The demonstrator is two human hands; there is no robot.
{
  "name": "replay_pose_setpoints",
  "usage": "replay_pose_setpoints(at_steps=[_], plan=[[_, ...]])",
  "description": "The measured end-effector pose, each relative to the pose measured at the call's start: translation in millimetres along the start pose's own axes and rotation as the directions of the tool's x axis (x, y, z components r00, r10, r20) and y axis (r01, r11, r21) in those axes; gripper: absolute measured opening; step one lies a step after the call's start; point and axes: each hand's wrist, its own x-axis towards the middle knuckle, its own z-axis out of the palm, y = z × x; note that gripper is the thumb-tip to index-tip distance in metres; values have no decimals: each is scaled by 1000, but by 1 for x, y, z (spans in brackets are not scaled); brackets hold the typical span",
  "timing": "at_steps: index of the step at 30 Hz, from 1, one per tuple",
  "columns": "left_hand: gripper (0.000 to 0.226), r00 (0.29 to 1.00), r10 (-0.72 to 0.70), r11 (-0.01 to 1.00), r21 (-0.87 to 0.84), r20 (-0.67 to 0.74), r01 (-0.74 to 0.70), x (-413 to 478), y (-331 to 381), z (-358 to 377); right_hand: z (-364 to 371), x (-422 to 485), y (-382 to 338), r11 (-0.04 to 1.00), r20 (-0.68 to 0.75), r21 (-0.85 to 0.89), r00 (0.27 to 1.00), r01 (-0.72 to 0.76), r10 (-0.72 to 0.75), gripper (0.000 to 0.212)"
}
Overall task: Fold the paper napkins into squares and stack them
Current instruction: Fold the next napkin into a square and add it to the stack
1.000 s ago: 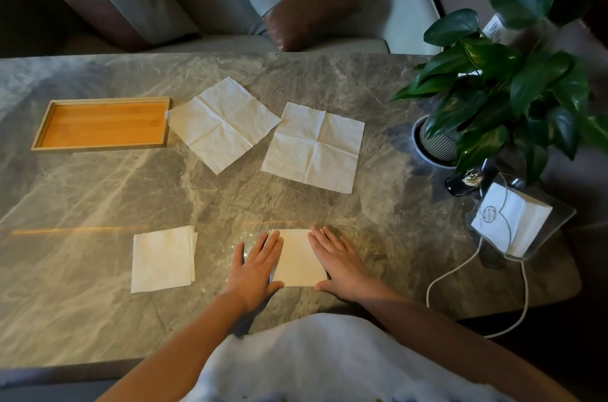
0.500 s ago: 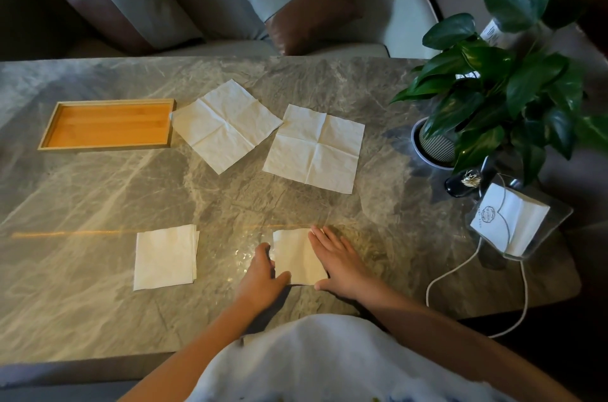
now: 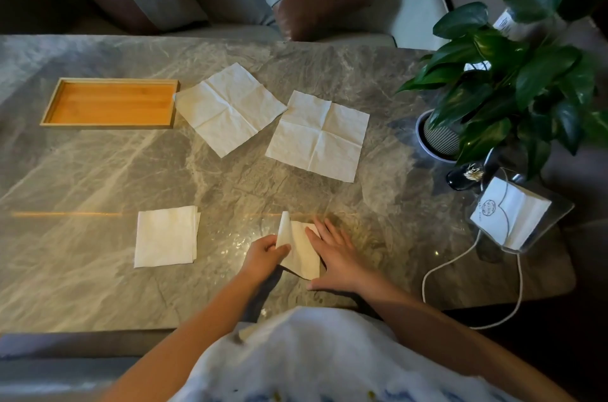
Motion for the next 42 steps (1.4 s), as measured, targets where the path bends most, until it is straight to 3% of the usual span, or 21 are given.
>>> replay_pose_setpoints(at_steps=[5, 7, 8, 11, 13, 15, 19, 24, 29, 34, 42], plan=[[15, 999, 33, 973, -227, -11, -34, -29, 7, -17, 9, -1, -17, 936, -275, 344, 946, -68, 170, 64], [17, 1000, 14, 939, -342, -19, -20, -38, 6, -29, 11, 3, -26, 891, -290, 439, 921, -113, 260, 48], [18, 999, 4, 929, -369, -33, -16, -42, 5, -35, 10, 6, -33, 830, -230, 539, 924, -142, 307, 44], [17, 997, -42, 915, -403, -60, 14, -47, -2, -57, 6, 20, -60, 484, 57, 840, 927, -245, 370, 34], [16, 996, -75, 899, -435, -57, 43, -48, -11, -73, 6, 28, -79, 304, 199, 898, 910, -317, 363, 23], [15, 992, -109, 893, -445, -66, 68, -51, -17, -89, 8, 34, -96, 217, 268, 913, 909, -345, 319, 12], [16, 990, -43, 929, -370, -131, -9, -60, -20, -123, 2, 47, -128, 246, 239, 922, 939, -299, 247, 10], [10, 938, 94, 986, -97, -333, -134, -59, -27, -165, -3, 66, -168, 407, 115, 887, 958, -218, 262, 12], [10, 879, 183, 981, 141, -441, -133, -48, -34, -203, -1, 88, -204, 530, 42, 822, 949, -210, 311, 26], [10, 874, 227, 955, 275, -429, -113, -37, -41, -232, 8, 109, -228, 601, -64, 780, 934, -173, 352, 28], [14, 929, 162, 924, 381, -333, -25, -8, -41, -257, 23, 127, -237, 582, -100, 789, 894, -196, 436, 30]])
